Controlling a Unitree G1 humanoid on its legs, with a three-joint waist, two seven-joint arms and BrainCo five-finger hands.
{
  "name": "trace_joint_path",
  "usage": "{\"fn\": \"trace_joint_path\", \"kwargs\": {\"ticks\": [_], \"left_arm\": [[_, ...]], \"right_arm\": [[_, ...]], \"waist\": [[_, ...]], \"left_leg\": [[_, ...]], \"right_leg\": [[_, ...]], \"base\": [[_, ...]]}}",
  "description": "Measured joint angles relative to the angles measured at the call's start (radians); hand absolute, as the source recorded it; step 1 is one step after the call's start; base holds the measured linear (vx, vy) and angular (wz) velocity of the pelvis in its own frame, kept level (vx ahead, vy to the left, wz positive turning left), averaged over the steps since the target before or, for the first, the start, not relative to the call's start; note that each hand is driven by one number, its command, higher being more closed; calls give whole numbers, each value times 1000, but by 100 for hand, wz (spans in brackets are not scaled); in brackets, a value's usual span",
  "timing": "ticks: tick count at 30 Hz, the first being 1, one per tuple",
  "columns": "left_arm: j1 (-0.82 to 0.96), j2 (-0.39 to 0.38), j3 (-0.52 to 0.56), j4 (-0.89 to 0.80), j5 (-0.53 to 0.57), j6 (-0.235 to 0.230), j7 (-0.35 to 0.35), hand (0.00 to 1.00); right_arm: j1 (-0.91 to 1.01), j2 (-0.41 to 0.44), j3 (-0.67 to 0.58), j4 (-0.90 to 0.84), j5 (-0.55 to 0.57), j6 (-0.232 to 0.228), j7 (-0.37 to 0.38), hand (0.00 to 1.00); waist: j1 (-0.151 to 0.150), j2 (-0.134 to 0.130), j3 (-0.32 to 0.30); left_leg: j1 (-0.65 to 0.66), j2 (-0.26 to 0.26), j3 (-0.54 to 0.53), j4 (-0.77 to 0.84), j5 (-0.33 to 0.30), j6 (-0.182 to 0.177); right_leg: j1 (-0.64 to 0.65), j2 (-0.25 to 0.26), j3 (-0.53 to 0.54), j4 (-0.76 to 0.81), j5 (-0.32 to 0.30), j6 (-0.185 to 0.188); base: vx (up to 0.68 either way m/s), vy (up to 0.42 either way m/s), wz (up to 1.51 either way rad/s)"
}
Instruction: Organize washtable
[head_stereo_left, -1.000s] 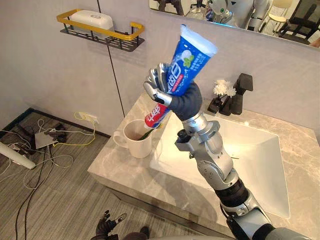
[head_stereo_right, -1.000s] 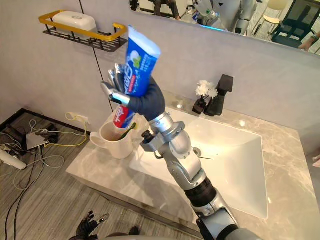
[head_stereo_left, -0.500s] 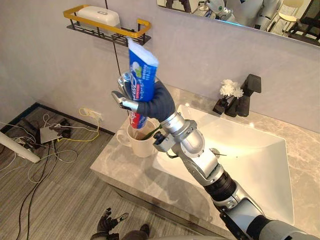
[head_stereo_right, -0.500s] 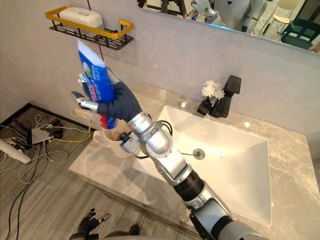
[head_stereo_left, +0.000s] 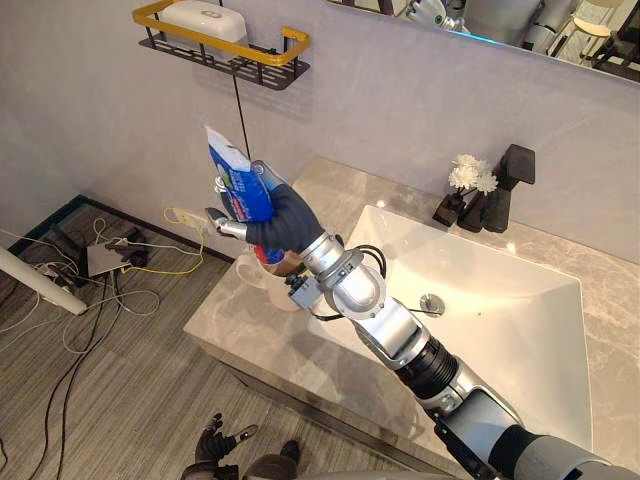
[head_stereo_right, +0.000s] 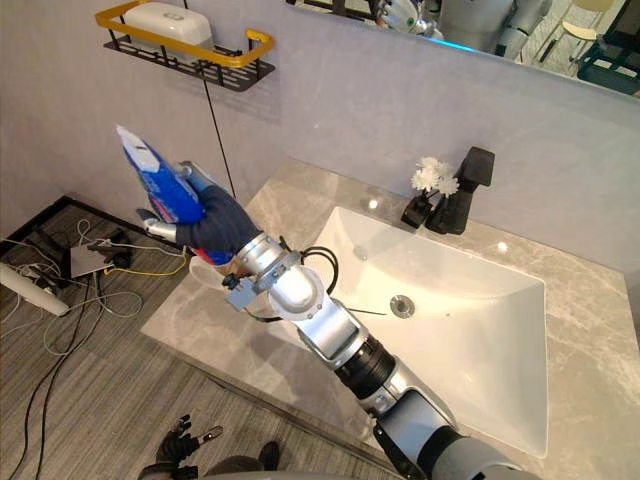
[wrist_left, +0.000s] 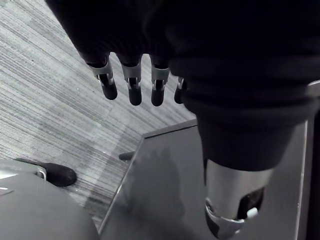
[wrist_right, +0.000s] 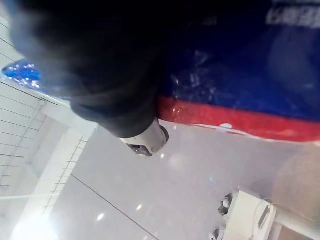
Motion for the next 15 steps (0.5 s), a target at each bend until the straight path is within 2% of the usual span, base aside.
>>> {"fn": "trace_joint_path", "kwargs": {"ticks": [15], "left_arm": [[3,1,-15,0,0,-1,10,0]], "right_arm": [[-15,0,-25,48,-32,19,-43,100]], "waist": [[4,12,25]], "left_leg": [[-10,-1,-9,5,0,0]], "right_leg": [[-4,0,-8,0,0,0]], "base": [[0,0,1]]}}
